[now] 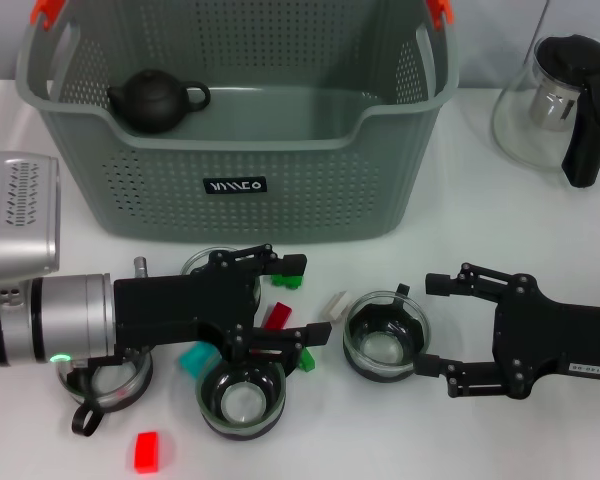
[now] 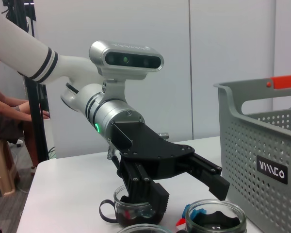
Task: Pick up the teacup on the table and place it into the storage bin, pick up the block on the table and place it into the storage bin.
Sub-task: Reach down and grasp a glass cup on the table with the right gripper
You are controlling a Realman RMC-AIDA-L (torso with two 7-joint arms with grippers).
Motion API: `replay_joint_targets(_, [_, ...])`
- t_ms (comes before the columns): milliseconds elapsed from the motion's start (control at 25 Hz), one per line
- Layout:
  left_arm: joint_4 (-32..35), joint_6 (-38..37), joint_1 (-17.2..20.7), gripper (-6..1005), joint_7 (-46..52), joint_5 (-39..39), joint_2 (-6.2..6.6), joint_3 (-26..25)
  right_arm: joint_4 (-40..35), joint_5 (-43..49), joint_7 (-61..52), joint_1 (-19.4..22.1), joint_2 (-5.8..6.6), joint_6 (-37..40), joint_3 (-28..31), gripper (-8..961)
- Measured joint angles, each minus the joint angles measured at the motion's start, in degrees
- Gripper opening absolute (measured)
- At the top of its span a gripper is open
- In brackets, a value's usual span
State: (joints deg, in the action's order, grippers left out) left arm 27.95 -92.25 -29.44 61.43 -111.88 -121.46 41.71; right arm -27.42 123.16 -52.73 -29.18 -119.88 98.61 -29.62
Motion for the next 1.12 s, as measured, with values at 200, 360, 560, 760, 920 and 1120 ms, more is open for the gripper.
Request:
replay_joint_targets(200, [0.1, 0.0, 0.0, 874, 0.0, 0.0, 0.0, 0.0, 0.0, 0.0, 0.0, 0.0, 0.0, 0.0, 0.0, 927])
replay_joint_targets(360, [0.1, 0.0, -0.1, 874, 0.0, 0.0, 0.0, 0.0, 0.0, 0.0, 0.0, 0.0, 0.0, 0.0, 0.0, 927])
replay_joint_targets(560, [0.1, 0.0, -0.1, 874, 0.0, 0.0, 0.0, 0.0, 0.0, 0.0, 0.0, 0.0, 0.0, 0.0, 0.0, 927])
replay_joint_targets(760, [0.1, -0.1, -0.1, 873, 0.0, 0.0, 0.0, 0.0, 0.0, 0.1, -0.1, 0.0, 0.0, 0.0, 0.0, 927])
replay_joint_targets(920, [0.2, -0.3, -0.1, 873, 0.0, -0.1, 0.07, 0.2, -0.5, 0.2, -1.3, -0.3, 0.55, 0.7, -1.8, 927])
replay_joint_targets(1120, [0.3, -1.5, -0.1, 873, 0.0, -0.4, 0.26, 0.2, -1.3, 0.2, -5.2, -1.6, 2.01, 2.4, -4.5, 927])
